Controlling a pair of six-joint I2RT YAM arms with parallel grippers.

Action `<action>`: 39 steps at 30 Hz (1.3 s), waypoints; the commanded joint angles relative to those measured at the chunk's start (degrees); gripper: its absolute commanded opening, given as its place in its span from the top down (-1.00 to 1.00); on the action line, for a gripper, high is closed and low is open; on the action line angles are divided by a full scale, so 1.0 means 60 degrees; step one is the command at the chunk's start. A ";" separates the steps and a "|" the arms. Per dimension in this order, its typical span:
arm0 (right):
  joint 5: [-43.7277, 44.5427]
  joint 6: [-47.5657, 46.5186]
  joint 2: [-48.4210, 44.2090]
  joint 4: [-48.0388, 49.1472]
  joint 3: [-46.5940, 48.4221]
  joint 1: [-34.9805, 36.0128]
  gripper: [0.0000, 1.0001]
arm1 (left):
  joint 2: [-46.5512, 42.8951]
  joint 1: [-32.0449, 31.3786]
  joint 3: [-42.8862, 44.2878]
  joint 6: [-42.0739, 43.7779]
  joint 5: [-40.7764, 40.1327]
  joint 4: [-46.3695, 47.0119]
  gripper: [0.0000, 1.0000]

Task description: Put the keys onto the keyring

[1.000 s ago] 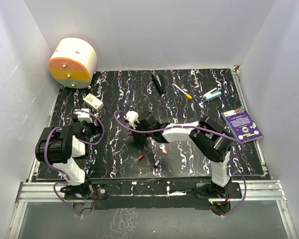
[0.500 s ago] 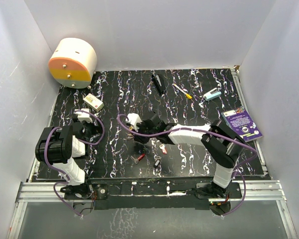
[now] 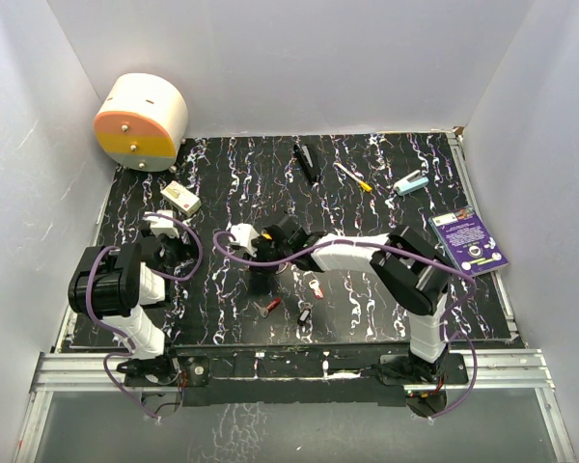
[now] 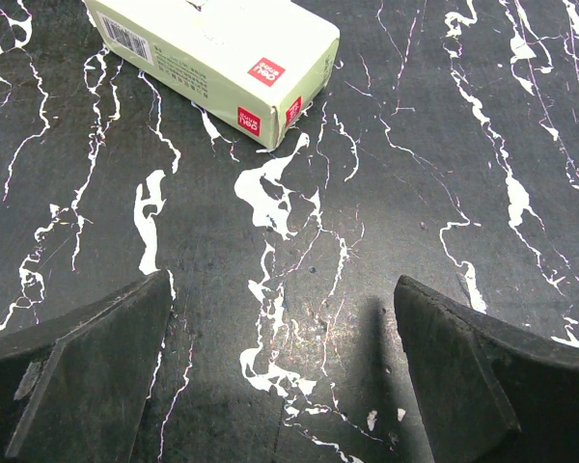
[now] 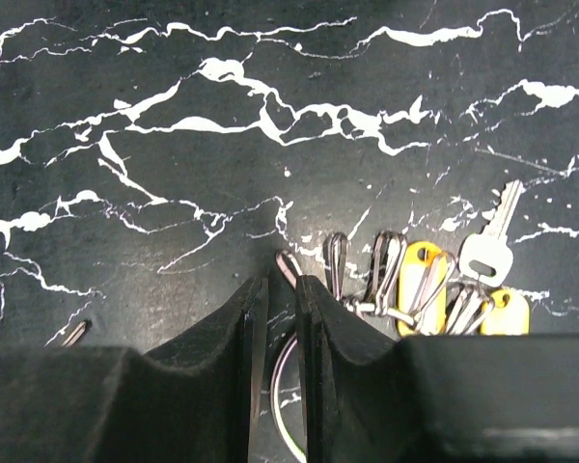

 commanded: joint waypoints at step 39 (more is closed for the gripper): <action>-0.0536 -0.1046 0.0268 -0.0208 0.1180 -0.0223 0.58 | -0.0086 -0.0006 0.0150 0.0071 0.0125 0.0164 -0.94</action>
